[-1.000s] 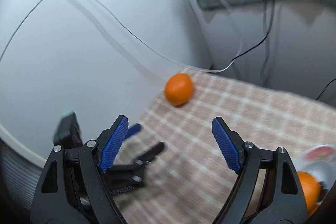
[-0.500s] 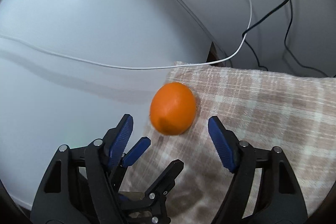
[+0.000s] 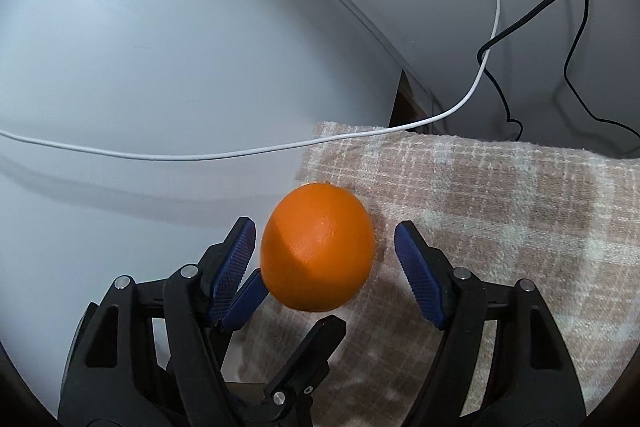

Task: Organize fruits
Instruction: 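Clamp the large orange between the left and right grippers, then lift the large orange with both grippers and carry it over the plate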

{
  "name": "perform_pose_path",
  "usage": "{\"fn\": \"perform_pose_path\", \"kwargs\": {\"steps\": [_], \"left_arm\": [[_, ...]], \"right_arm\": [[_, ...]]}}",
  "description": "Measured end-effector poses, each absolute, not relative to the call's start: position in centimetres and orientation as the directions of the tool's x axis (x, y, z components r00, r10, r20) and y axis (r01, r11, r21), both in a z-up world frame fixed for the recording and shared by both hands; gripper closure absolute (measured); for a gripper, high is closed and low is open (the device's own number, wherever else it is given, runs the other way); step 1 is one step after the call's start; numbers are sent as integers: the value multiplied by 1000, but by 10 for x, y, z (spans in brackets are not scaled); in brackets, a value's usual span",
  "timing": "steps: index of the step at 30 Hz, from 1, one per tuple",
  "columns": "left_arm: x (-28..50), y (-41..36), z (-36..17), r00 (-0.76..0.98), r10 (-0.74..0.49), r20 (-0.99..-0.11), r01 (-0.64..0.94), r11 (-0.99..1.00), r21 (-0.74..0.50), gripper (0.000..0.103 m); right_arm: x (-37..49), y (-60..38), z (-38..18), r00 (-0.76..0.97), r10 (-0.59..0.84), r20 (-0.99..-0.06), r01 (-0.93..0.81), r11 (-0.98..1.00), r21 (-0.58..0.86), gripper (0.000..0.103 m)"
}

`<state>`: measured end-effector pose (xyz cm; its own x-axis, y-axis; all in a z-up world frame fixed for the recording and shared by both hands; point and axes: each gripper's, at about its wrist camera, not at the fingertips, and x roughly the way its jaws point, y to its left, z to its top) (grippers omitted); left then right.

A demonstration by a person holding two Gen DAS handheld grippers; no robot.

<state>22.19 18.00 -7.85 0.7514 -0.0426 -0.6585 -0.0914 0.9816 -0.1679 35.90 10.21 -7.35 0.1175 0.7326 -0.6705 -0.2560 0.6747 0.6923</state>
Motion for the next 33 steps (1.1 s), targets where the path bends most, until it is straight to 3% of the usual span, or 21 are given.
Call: {"fn": "perform_pose_path", "kwargs": {"steps": [8,15,33], "left_arm": [[232,180,-81,736,-57,-674,-89,980,-179,35],[234,181,-85,723,-71,-687,-91,976,-196,45],[215,171,-79,743,-55,-667,-88,980,-179,46]], "right_arm": [[366,108,-80,105,743,-661,-246,664,707,34],[364,114,-84,77,763,-642,-243,639,730,37],[339,102,-74,93,767,-635,-246,635,732,38]]}}
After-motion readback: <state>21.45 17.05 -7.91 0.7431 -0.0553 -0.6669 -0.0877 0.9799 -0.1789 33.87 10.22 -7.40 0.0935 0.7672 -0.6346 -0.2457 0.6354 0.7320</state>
